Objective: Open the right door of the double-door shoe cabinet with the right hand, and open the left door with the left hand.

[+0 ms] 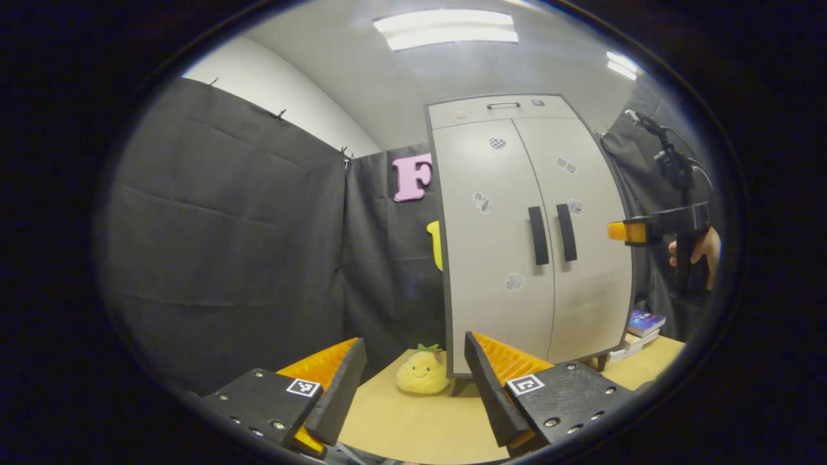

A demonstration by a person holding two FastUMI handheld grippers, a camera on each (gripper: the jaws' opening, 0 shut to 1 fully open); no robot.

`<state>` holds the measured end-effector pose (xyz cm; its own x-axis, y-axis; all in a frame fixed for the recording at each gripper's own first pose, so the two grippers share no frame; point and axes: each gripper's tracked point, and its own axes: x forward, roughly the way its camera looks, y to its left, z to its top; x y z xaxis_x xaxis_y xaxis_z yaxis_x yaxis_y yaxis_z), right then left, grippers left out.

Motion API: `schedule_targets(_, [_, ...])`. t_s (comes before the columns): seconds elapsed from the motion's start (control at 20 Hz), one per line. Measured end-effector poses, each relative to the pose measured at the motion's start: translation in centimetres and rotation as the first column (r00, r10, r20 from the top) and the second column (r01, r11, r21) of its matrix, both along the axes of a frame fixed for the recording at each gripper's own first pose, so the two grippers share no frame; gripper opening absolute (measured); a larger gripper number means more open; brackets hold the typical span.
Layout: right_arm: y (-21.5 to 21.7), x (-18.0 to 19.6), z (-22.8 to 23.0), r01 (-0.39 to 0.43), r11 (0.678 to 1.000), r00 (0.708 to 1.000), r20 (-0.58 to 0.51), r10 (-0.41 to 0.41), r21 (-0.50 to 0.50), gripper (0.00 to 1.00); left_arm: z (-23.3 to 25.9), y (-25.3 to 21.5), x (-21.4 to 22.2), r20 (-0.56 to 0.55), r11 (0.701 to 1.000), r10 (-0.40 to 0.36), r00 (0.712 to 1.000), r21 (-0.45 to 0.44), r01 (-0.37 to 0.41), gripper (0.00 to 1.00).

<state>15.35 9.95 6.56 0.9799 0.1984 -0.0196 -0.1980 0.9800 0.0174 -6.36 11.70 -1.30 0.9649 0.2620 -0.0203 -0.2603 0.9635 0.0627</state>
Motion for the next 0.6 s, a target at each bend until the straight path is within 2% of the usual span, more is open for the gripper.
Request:
schedule_targets(0.3, [2.8, 4.6, 1.9, 0.005, 1.000, 1.000, 0.005, -0.005, 0.024, 0.97, -0.9, 2.4, -1.7, -0.022, 0.998, 0.057, 0.998, 0.013, -0.057, 0.88])
schedule_targets(0.6, [6.7, 8.6, 1.4, -0.004, 1.000, 0.999, -0.047, 0.005, 0.028, 0.97, -1.8, 5.6, -3.1, -0.042, 0.992, 0.123, 0.992, 0.010, -0.122, 0.88])
